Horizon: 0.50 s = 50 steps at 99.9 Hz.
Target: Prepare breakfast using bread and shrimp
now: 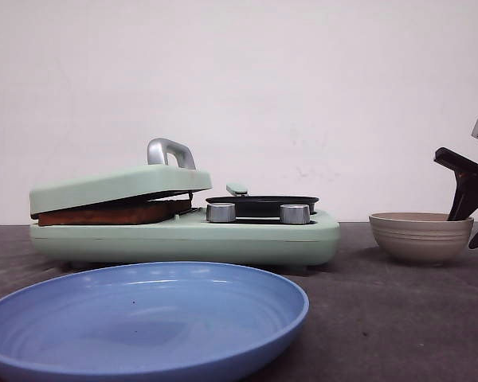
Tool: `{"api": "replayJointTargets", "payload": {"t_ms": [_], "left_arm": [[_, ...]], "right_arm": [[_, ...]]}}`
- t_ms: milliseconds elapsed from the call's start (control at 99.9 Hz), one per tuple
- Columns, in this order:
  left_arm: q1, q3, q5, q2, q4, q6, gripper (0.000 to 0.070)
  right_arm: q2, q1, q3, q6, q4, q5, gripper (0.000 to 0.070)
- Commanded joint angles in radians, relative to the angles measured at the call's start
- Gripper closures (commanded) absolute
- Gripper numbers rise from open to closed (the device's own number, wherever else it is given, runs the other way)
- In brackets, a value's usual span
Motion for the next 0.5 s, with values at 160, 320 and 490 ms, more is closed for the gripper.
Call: {"api": "replayJointTargets", "payload": {"t_ms": [160, 320, 490], "left_arm": [[0.012, 0.023, 0.01, 0.035, -0.031, 0.003, 0.0697], [0.038, -0.002, 0.011, 0.049, -0.066, 0.008, 0.0697], [0.071, -0.044, 0.06, 0.048, -0.088, 0.021, 0.0696]], "right_arm": [[0.022, -0.002, 0.019, -0.012, 0.008, 0.001, 0.0474], [0.022, -0.002, 0.019, -0.012, 0.011, 0.008, 0.0474], [0.022, -0.002, 0.019, -0.012, 0.026, 0.01, 0.0474]]}}
